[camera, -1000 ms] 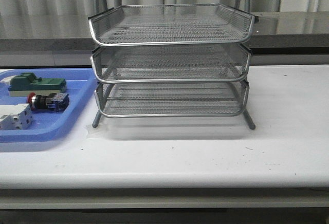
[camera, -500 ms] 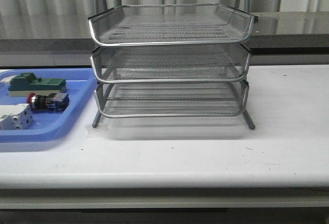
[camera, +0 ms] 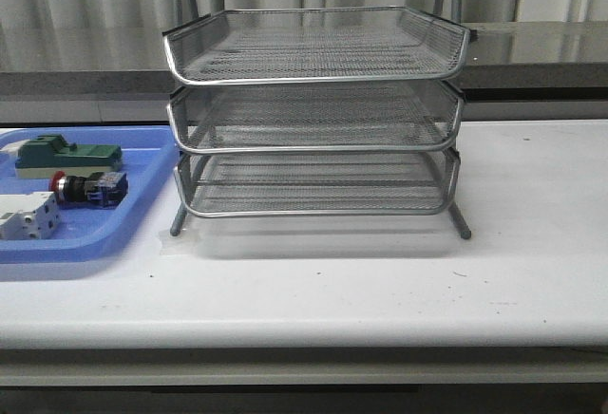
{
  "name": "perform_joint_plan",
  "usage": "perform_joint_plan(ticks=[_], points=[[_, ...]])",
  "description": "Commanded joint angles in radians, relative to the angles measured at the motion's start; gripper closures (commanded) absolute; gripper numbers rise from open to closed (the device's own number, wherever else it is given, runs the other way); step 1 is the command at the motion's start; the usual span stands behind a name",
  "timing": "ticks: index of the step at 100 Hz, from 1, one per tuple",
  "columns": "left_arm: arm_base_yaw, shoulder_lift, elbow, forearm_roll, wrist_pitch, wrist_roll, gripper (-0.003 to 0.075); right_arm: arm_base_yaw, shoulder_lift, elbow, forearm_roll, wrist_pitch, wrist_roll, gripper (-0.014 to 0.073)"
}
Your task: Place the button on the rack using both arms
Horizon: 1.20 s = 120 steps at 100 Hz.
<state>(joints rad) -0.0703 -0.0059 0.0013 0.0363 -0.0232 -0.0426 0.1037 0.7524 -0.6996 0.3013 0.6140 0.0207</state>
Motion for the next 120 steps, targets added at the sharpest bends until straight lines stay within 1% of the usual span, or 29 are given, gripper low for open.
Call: perform_joint_plan(ticks=[1,6,13,19,23,30,42,47,52,70,84,111,120], points=[[0.003,-0.025,0.048,-0.007,-0.083,-0.010,0.0740,-0.006,0.042,-0.037,0.092,-0.067,-0.002,0.0654],[0.003,-0.025,0.048,-0.007,-0.083,-0.010,0.0740,-0.006,0.069,-0.037,0.138,-0.061,-0.002,0.0654],[0.003,-0.025,0.048,-0.007,-0.083,-0.010,0.0740,-0.006,0.116,-0.037,0.168,-0.044,-0.003,0.0646],[0.003,-0.025,0.048,-0.007,-0.083,-0.010,0.0740,-0.006,0.156,-0.037,0.184,-0.018,-0.003,0.0617],[0.003,-0.025,0.048,-0.007,-0.083,-0.010,0.0740,-0.006,0.186,-0.037,0.201,-0.008,-0.003,0.0582],[0.003,-0.025,0.048,-0.007,-0.083,-0.010,0.0740,-0.005,0.233,-0.037,0.238,-0.004,-0.005,0.0492],[0.003,-0.025,0.048,-0.007,-0.083,-0.010,0.0740,-0.003,0.298,-0.037,0.316,-0.024,-0.075,0.0278],[0.003,-0.025,0.048,-0.007,-0.083,-0.010,0.0740,-0.003,0.322,-0.037,0.356,-0.043,-0.115,0.0215],[0.003,-0.025,0.048,-0.007,-0.083,-0.010,0.0740,-0.003,0.348,-0.037,0.401,-0.069,-0.155,0.0183],[0.003,-0.025,0.048,-0.007,-0.083,-0.010,0.0740,-0.003,0.436,-0.037,0.591,-0.179,-0.314,0.0181],[0.003,-0.025,0.048,-0.007,-0.083,-0.010,0.0740,-0.003,0.519,-0.037,0.767,-0.207,-0.469,0.0181],[0.003,-0.025,0.048,-0.007,-0.083,-0.010,0.0740,-0.003,0.659,-0.039,1.191,-0.192,-0.876,0.0181],[0.003,-0.025,0.048,-0.007,-0.083,-0.010,0.0740,-0.003,0.700,-0.039,1.312,-0.170,-1.005,0.0181]])
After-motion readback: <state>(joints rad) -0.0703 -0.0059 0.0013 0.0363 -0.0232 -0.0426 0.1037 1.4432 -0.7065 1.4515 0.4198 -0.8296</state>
